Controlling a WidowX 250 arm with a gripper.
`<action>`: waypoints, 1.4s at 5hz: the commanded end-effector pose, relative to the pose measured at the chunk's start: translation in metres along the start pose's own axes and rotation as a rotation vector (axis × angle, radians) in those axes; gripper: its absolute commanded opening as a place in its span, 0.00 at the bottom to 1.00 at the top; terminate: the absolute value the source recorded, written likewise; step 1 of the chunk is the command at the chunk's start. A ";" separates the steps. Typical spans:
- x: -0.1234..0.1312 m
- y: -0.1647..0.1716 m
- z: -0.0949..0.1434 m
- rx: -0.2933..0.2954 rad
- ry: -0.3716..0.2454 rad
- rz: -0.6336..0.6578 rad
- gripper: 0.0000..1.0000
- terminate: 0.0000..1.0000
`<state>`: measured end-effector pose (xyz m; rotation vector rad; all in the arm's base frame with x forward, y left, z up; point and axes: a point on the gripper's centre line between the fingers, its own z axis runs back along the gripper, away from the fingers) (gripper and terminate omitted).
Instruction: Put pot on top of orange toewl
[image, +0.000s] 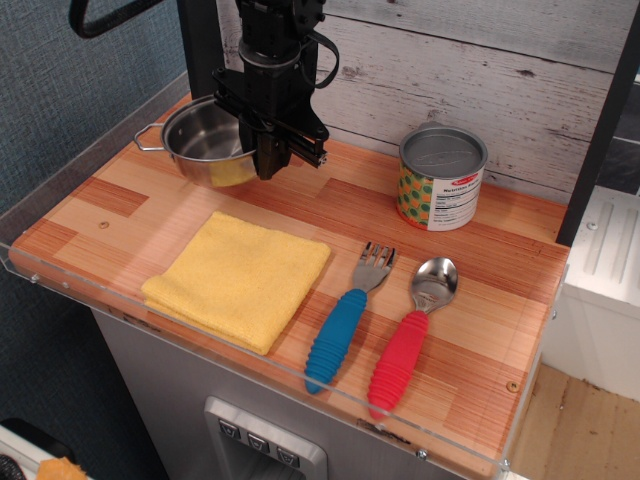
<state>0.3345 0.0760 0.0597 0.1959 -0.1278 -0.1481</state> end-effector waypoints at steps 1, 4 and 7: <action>-0.013 -0.015 0.025 0.021 0.024 0.106 0.00 0.00; -0.031 -0.047 0.020 0.018 0.134 0.417 0.00 0.00; -0.039 -0.063 0.000 0.019 0.184 0.559 0.00 0.00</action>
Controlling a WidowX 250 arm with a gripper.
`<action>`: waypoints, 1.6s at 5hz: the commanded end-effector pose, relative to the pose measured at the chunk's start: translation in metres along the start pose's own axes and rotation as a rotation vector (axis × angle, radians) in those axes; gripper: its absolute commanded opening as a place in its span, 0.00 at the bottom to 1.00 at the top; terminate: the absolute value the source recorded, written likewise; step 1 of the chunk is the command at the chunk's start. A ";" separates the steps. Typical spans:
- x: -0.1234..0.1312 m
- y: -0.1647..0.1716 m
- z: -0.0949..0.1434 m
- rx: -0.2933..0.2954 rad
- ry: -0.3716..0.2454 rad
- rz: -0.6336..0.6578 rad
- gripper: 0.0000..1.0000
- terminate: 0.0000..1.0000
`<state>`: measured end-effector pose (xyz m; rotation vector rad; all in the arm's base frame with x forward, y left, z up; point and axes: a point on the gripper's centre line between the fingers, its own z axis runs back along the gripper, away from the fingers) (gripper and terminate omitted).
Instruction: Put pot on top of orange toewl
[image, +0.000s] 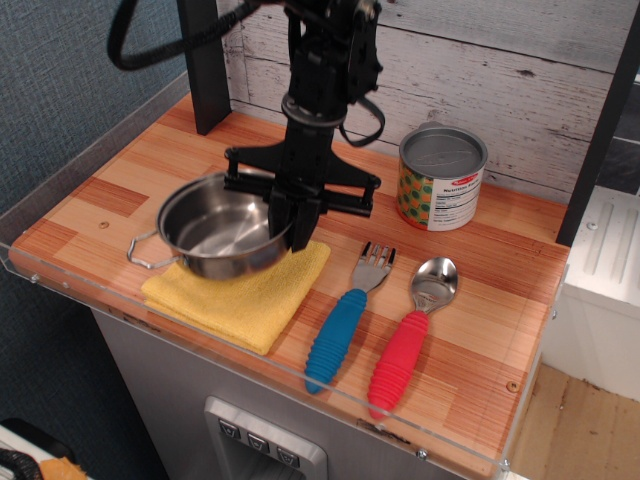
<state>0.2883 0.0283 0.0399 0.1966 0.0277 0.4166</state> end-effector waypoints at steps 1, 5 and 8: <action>-0.007 -0.004 -0.002 -0.012 -0.019 0.023 0.00 0.00; -0.004 0.000 -0.003 -0.035 0.015 0.029 1.00 0.00; 0.000 0.013 0.030 -0.135 -0.050 0.044 1.00 0.00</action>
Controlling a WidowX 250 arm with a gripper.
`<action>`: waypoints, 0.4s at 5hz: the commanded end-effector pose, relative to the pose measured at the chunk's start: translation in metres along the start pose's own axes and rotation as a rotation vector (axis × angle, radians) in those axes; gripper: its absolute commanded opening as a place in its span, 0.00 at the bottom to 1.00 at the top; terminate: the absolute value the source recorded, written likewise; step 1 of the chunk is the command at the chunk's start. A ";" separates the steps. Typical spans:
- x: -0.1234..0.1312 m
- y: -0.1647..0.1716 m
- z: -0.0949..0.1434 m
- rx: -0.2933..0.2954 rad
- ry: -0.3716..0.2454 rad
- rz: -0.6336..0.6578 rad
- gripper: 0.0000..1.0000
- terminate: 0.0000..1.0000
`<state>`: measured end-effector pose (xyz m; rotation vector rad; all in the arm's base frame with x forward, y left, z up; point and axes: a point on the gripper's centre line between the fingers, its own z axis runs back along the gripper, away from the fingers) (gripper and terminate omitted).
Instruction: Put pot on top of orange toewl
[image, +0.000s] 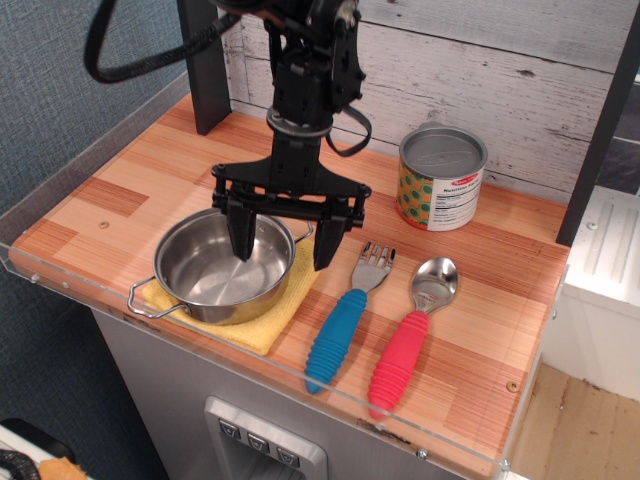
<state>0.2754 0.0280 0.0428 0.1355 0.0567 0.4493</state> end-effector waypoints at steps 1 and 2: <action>0.021 0.013 0.042 -0.137 -0.135 0.012 1.00 0.00; 0.033 0.020 0.049 -0.174 -0.153 0.025 1.00 0.00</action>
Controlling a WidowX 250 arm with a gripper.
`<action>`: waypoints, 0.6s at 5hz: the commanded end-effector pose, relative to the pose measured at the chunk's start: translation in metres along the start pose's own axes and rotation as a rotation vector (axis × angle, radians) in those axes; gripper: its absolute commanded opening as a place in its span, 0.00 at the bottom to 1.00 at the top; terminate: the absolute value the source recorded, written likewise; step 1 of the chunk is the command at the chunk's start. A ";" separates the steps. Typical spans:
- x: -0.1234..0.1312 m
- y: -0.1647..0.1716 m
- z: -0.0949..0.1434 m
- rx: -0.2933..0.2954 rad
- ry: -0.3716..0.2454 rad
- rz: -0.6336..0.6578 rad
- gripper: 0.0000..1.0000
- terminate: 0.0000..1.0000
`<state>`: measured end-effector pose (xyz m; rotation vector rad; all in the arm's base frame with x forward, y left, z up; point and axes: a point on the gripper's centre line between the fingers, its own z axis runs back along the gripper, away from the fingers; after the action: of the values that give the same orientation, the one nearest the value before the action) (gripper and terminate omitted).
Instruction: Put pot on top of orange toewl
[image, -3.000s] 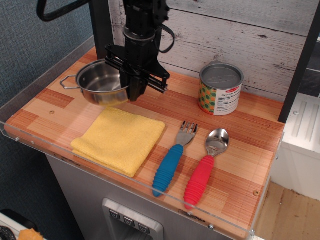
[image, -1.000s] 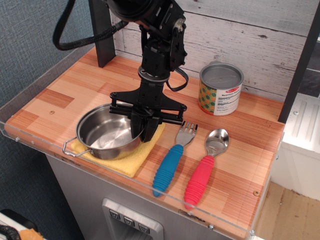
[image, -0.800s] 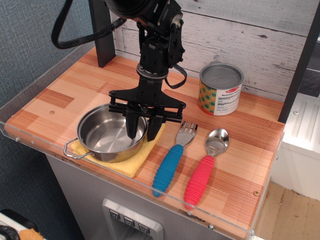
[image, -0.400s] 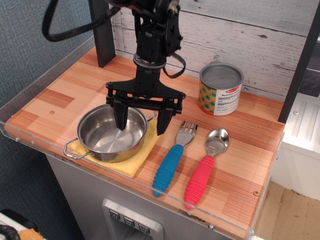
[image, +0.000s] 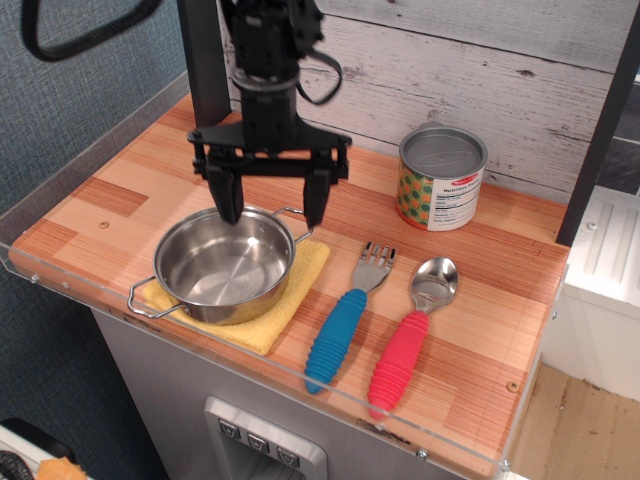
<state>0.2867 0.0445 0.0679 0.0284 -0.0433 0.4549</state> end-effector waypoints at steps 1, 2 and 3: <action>0.030 0.011 0.028 -0.024 -0.140 0.019 1.00 0.00; 0.040 0.019 0.031 -0.010 -0.186 0.022 1.00 0.00; 0.045 0.030 0.035 0.028 -0.213 -0.013 1.00 0.00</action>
<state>0.3074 0.0906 0.0855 0.1020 -0.1811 0.4223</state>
